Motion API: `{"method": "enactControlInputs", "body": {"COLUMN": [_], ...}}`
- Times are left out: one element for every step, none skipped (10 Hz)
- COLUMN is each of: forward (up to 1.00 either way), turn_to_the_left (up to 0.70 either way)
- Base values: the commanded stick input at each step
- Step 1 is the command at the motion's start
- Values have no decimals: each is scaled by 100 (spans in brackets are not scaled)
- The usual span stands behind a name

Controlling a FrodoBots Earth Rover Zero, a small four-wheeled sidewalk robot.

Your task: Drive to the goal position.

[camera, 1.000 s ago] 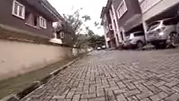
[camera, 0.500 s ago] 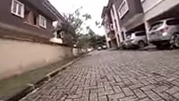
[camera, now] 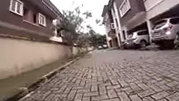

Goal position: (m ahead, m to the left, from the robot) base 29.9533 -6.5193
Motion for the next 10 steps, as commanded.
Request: {"method": "enactControlInputs", "body": {"forward": [50,50,50,50,50,50,50,50,50,50], "turn_to_the_left": [0,0,0,0,0,0,0,0,0,0]}}
